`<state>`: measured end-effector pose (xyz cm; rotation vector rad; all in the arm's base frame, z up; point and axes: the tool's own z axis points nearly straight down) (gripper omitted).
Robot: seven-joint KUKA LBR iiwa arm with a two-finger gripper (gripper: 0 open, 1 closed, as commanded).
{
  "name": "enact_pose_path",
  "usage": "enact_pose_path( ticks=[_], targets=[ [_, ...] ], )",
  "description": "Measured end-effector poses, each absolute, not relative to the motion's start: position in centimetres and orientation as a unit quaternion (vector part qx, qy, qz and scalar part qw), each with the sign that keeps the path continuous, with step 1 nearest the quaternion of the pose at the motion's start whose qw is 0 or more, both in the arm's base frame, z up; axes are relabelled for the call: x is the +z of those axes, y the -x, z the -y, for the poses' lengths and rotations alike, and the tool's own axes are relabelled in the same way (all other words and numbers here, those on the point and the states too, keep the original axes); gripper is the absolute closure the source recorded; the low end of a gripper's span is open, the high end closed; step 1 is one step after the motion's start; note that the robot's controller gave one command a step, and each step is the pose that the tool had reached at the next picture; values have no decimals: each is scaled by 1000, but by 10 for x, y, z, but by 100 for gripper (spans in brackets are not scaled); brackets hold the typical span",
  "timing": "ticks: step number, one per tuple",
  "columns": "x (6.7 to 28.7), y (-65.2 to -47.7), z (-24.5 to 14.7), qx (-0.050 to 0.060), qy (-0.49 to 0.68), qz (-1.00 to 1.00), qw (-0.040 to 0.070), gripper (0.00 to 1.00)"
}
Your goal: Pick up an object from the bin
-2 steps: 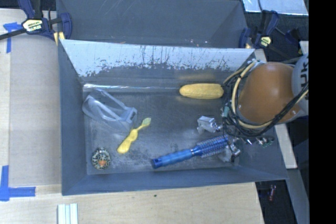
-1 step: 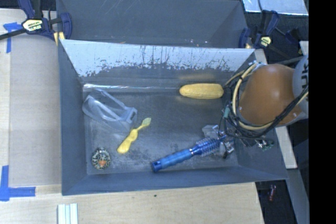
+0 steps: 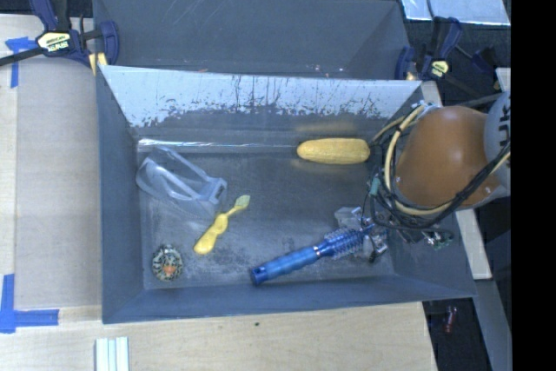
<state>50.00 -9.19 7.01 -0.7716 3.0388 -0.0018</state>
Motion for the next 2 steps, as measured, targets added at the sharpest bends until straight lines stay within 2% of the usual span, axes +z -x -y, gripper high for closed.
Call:
enact_pose_path(
  ticks=[1, 2],
  targets=[
    [99, -499, 92, 0, 246, -969, 4, 100],
    [111, -500, 92, -1, 245, -969, 5, 100]
  ],
)
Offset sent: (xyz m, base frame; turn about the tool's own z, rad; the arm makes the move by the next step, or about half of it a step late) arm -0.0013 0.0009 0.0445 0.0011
